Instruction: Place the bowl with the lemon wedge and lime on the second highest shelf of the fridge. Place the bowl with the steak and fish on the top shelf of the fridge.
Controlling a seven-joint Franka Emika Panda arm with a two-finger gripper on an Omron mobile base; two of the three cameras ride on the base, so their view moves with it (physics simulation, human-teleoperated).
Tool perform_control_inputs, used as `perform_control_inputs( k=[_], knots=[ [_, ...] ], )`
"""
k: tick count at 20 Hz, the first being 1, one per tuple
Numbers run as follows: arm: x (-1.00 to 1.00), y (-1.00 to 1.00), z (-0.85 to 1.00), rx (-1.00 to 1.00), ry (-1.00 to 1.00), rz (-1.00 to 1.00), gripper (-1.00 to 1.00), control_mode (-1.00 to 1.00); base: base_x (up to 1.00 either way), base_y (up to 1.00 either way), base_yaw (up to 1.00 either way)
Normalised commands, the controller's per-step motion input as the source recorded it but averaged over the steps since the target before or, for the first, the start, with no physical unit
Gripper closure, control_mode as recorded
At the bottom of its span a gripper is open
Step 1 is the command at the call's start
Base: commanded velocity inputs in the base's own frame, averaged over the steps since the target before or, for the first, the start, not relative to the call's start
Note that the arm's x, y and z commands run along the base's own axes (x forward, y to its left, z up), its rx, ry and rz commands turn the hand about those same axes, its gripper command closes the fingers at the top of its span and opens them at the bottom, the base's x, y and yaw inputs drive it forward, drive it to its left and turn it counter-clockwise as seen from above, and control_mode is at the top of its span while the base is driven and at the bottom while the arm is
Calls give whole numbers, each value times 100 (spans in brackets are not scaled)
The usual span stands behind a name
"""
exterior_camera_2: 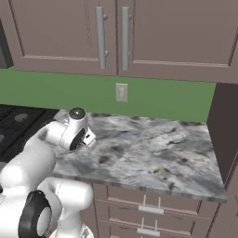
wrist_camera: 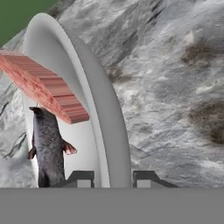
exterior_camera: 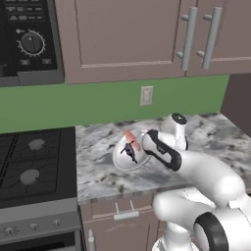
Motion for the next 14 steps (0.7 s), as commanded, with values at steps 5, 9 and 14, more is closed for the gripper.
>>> perform_control_inputs(
  k=[5, 9, 14],
  knots=[
    [-72, -21, 78, 23, -10, -34, 100, -100, 0, 0, 0],
    [-96, -38, 90, 33, 0, -40, 100, -100, 0, 0, 0],
    [-96, -51, 90, 40, 4, -39, 100, -100, 0, 0, 0]
  ],
)
